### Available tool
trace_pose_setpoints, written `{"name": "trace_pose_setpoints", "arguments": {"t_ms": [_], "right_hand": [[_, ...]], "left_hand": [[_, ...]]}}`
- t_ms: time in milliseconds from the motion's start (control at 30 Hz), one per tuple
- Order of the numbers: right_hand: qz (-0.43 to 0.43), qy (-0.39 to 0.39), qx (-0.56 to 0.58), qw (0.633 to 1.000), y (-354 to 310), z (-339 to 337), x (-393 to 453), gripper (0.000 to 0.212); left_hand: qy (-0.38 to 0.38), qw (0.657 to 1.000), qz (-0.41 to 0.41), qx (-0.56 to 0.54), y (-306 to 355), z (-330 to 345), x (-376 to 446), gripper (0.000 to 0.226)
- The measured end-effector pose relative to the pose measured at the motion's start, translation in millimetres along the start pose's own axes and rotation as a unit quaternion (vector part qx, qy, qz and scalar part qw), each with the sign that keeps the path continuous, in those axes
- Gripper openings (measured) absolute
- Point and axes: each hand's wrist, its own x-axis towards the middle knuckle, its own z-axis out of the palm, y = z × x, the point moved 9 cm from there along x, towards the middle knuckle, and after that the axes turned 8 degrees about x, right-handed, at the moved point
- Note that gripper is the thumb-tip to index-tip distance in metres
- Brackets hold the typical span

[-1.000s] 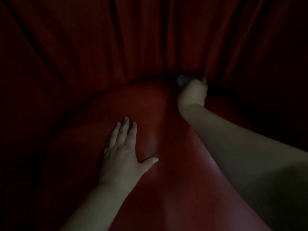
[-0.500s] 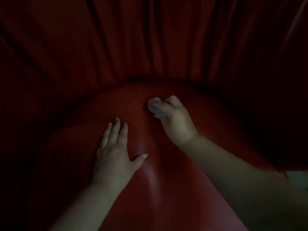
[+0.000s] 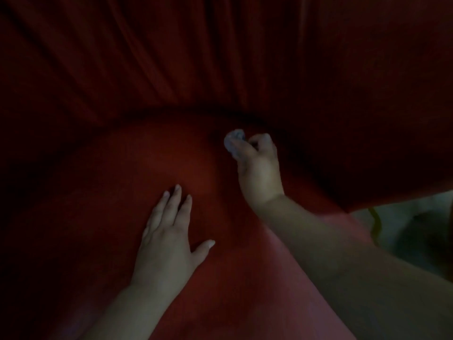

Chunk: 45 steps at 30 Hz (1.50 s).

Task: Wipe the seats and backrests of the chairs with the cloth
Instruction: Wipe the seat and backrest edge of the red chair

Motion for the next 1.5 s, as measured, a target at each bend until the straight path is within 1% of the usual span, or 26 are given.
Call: {"name": "trace_pose_setpoints", "arguments": {"t_ms": [100, 133, 167, 200, 233, 300, 367, 400, 433, 500, 567, 633, 700, 767, 867, 1000, 1067, 1133, 1200, 1267, 1367, 1500], "right_hand": [[0.051, 0.030, -0.079, 0.995, 44.6, -17.4, -2.8, 0.027], [0.094, 0.041, -0.078, 0.992, 56.8, -29.9, -18.7, 0.028], [0.100, 0.055, -0.089, 0.989, 62.2, -39.7, -40.0, 0.033], [0.098, 0.073, -0.125, 0.985, 62.4, -51.1, -61.2, 0.040], [0.106, 0.088, -0.129, 0.982, 64.7, -61.9, -81.9, 0.045], [0.160, 0.101, -0.100, 0.977, 73.6, -75.3, -108.9, 0.045], [0.193, 0.128, -0.076, 0.970, 75.5, -80.0, -102.3, 0.044], [0.198, 0.124, -0.073, 0.970, 72.7, -74.8, -90.4, 0.043], [0.184, 0.109, -0.065, 0.975, 64.3, -65.5, -76.5, 0.043], [0.148, 0.040, -0.039, 0.987, 43.8, -35.0, -56.2, 0.041], [0.131, -0.033, -0.028, 0.990, 33.1, -9.7, -63.9, 0.043], [0.127, -0.039, -0.034, 0.991, 33.2, -9.3, -90.0, 0.043], [0.095, -0.032, -0.044, 0.994, 27.7, -20.7, -122.7, 0.042], [0.081, -0.061, -0.044, 0.994, 23.1, -28.2, -153.8, 0.041], [0.104, -0.100, -0.046, 0.988, 15.0, -39.4, -187.0, 0.039], [0.132, -0.098, -0.026, 0.986, -3.8, -47.7, -189.9, 0.038], [0.140, -0.093, 0.008, 0.986, -20.5, -48.5, -185.7, 0.036], [0.147, -0.090, 0.051, 0.984, -41.6, -50.0, -182.0, 0.040], [0.154, -0.081, 0.085, 0.981, -63.5, -54.2, -178.5, 0.047], [0.180, -0.071, 0.115, 0.974, -81.9, -60.8, -176.6, 0.051], [0.230, -0.053, 0.187, 0.954, -106.4, -73.1, -178.9, 0.049], [0.236, -0.064, 0.219, 0.945, -137.5, -77.0, -180.3, 0.049]], "left_hand": [[-0.007, 1.000, 0.006, 0.005, 5.0, 3.4, 6.1, 0.099], [-0.010, 1.000, 0.006, 0.005, 5.9, 3.8, 7.6, 0.099], [-0.013, 1.000, 0.004, 0.005, 6.1, 3.6, 8.7, 0.099], [-0.015, 1.000, 0.002, 0.005, 5.8, 3.0, 9.2, 0.099], [-0.017, 1.000, 0.001, 0.005, 5.5, 1.9, 9.2, 0.099], [-0.021, 1.000, 0.001, 0.009, 3.9, -0.7, 8.5, 0.098], [-0.023, 1.000, 0.003, 0.015, 1.1, -3.0, 6.8, 0.098], [-0.024, 1.000, 0.005, 0.016, -0.1, -3.4, 5.6, 0.097], [-0.025, 0.999, 0.008, 0.019, -1.5, -3.1, 4.0, 0.097], [-0.026, 0.999, 0.010, 0.031, -7.3, -1.1, 0.1, 0.097], [-0.031, 0.998, 0.013, 0.050, -15.3, 1.7, -6.9, 0.097], [-0.041, 0.996, 0.014, 0.072, -24.0, 3.4, -17.8, 0.095], [-0.049, 0.995, 0.011, 0.083, -31.9, 1.7, -33.0, 0.090], [-0.056, 0.995, -0.003, 0.078, -40.0, -3.0, -50.9, 0.083], [-0.070, 0.995, -0.035, 0.069, -54.6, -13.2, -76.6, 0.073], [-0.090, 0.990, -0.071, 0.085, -74.0, -28.6, -99.2, 0.068], [-0.097, 0.988, -0.083, 0.084, -78.7, -38.0, -108.9, 0.067], [-0.096, 0.988, -0.088, 0.085, -78.5, -53.0, -119.9, 0.065], [-0.088, 0.989, -0.086, 0.087, -73.7, -74.0, -131.5, 0.062], [-0.075, 0.990, -0.084, 0.086, -66.4, -98.7, -142.1, 0.058], [-0.058, 0.991, -0.087, 0.085, -58.9, -134.8, -156.2, 0.056], [-0.032, 0.993, -0.081, 0.082, -55.8, -178.5, -174.5, 0.056]]}}
